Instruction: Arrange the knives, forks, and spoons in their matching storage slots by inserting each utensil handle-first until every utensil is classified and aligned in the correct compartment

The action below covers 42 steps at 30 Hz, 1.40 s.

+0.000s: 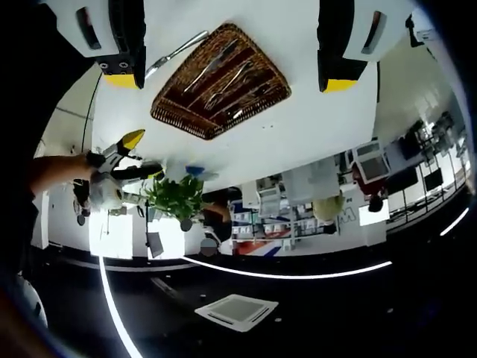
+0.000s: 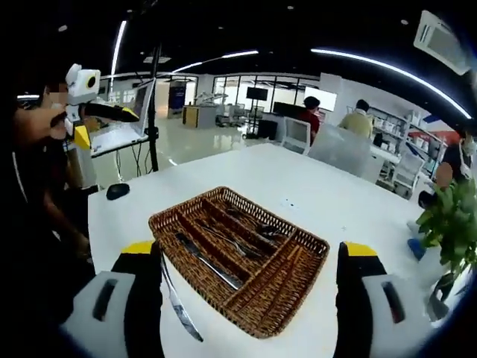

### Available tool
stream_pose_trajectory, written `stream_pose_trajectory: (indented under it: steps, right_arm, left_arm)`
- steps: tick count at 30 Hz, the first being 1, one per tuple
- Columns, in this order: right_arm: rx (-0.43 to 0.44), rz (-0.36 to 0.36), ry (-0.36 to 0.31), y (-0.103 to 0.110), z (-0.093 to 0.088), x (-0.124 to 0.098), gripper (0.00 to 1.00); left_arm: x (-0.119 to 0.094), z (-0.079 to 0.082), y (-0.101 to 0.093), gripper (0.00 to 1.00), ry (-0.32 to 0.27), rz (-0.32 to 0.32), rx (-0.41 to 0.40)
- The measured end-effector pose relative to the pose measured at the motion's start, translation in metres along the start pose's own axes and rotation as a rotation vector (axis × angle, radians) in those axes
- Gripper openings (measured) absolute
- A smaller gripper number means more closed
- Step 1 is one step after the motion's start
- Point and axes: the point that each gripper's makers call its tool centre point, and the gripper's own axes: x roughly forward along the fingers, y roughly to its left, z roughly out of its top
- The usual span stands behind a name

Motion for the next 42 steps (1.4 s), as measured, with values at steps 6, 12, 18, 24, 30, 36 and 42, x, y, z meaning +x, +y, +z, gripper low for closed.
stream_pose_trajectory:
  steps: [6, 12, 18, 24, 30, 36, 42]
  right_arm:
    - [0.033, -0.028, 0.012, -0.004, -0.008, -0.033, 0.99]
    - [0.022, -0.039, 0.066, -0.007, -0.021, -0.055, 1.0]
    - [0.022, -0.049, 0.082, -0.012, -0.033, -0.061, 1.0]
    - [0.01, -0.045, 0.072, -0.013, -0.026, -0.065, 1.0]
    - [-0.027, -0.027, 0.069, -0.013, -0.021, -0.067, 1.0]
    - [-0.039, -0.017, 0.06, -0.011, -0.018, -0.066, 1.0]
    - [-0.164, 0.078, 0.123, 0.001, -0.019, -0.06, 0.99]
  left_arm:
    - [0.002, -0.009, -0.005, 1.0, -0.005, 0.014, -0.037]
    - [-0.002, -0.016, -0.01, 1.0, 0.017, 0.027, -0.038]
    - [-0.006, -0.019, -0.01, 1.0, 0.018, 0.028, -0.036]
    - [-0.007, -0.02, -0.011, 1.0, 0.027, 0.025, -0.026]
    - [-0.006, -0.019, -0.015, 1.0, 0.03, 0.027, -0.016]
    - [-0.01, -0.02, -0.015, 1.0, 0.036, 0.035, -0.016]
    - [-0.014, -0.021, -0.013, 1.0, 0.039, 0.047, -0.025]
